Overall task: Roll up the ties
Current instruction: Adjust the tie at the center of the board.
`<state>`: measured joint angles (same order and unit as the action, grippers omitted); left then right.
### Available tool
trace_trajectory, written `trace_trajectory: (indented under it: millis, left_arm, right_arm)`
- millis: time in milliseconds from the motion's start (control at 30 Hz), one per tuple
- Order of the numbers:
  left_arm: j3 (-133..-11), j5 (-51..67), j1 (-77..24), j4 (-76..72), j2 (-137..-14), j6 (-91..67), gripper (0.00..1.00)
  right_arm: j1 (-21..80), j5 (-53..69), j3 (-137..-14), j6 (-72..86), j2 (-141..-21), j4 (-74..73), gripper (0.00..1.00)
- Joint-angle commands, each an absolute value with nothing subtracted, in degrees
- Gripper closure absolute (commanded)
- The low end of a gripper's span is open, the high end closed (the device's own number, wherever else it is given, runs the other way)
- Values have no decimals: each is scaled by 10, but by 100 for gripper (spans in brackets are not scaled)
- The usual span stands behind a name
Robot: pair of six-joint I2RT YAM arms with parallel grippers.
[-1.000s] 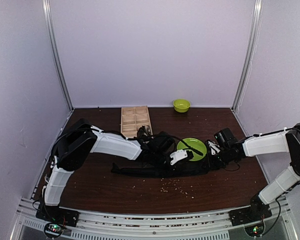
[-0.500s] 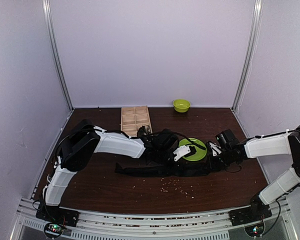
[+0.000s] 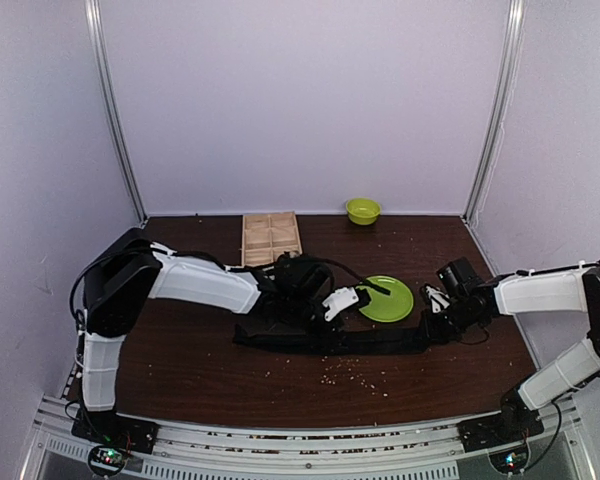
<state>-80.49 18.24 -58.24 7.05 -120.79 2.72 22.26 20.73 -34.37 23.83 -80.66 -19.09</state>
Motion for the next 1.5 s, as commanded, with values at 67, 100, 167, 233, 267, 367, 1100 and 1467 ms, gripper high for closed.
trace_trajectory:
  millis: [67, 100, 167, 233, 267, 367, 1100, 1467]
  left_arm:
    - [-707, 155, -540, 16, -1088, -3, 17]
    - [-695, 143, -537, 21, -1076, 1, 17]
    - [-668, 118, -533, 22, -1050, 6, 17]
    - [-639, 108, -527, 14, -1027, 4, 17]
    - [-626, 103, -524, 7, -1014, 1, 17]
    - [-594, 96, -518, 3, -993, -2, 17]
    - [-561, 48, -506, -12, -962, -38, 17]
    - [-555, 36, -504, -11, -957, -41, 18]
  right_arm:
    - [215, 167, -375, 227, -818, -250, 89]
    - [216, 160, -380, 225, -817, -258, 89]
    - [215, 142, -391, 217, -814, -278, 89]
    - [214, 112, -404, 202, -812, -305, 89]
    - [214, 96, -410, 197, -809, -319, 89]
    - [213, 90, -418, 197, -788, -327, 87]
    - [431, 190, -499, 385, -935, -110, 83]
    - [414, 157, -407, 357, -928, -147, 86]
